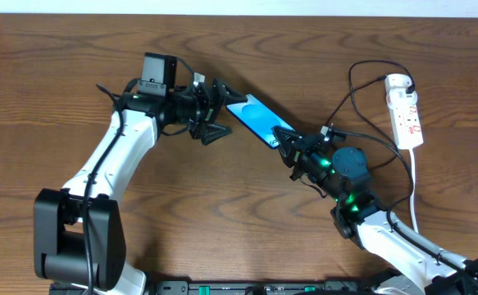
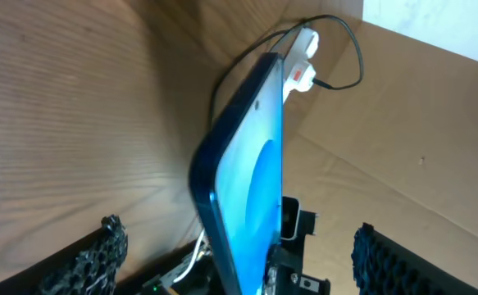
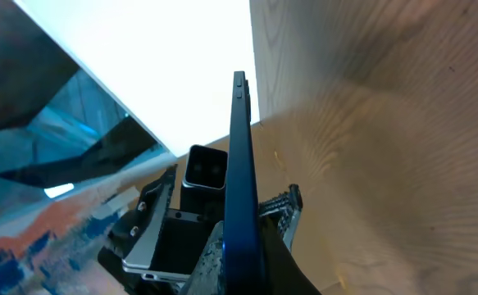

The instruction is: Plug charger to phone and switch on socket

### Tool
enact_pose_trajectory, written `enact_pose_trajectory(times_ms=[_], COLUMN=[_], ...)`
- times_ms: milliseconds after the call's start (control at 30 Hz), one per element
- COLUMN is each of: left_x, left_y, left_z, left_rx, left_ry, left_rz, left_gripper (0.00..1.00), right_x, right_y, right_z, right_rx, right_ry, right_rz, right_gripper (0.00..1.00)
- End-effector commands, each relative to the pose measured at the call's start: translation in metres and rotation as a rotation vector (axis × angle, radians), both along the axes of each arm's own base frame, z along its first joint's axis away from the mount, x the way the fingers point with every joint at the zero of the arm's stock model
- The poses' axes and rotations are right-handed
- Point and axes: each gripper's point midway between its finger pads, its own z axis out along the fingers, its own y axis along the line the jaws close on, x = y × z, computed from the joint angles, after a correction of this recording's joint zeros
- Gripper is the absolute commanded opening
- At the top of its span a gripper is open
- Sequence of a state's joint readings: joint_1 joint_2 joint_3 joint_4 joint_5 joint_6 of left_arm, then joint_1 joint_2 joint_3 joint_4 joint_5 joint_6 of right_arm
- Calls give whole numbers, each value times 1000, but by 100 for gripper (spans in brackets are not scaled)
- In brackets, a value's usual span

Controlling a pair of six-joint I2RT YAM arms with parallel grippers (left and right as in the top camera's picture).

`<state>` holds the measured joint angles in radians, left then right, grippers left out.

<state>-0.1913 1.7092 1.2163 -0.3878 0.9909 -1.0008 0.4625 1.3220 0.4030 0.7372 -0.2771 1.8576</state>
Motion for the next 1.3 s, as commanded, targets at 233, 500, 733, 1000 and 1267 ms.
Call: enact_pose_trajectory(times_ms=[233,500,733,1000,1267], left_x=[1,-2,-2,-2,-5], left_y=[-12,-27,-30,-30,-38], left_z=[5,10,9,8,6], left_rx=[17,-8,2,5,14], left_ry=[35,54,56,55,72], left_rz=[56,56,61,63,67], left_gripper=[64,52,36,26,15], right_x=[1,-4,-6,-9,-10], right_y=[3,11,14,21,23], right_z=[11,12,12,23,24], right_rx=[154,154,154,175,173], right_ry=[98,98,98,61,56], right_rz=[-33,-10,1,24,31], right_gripper=[1,1,1,1,2])
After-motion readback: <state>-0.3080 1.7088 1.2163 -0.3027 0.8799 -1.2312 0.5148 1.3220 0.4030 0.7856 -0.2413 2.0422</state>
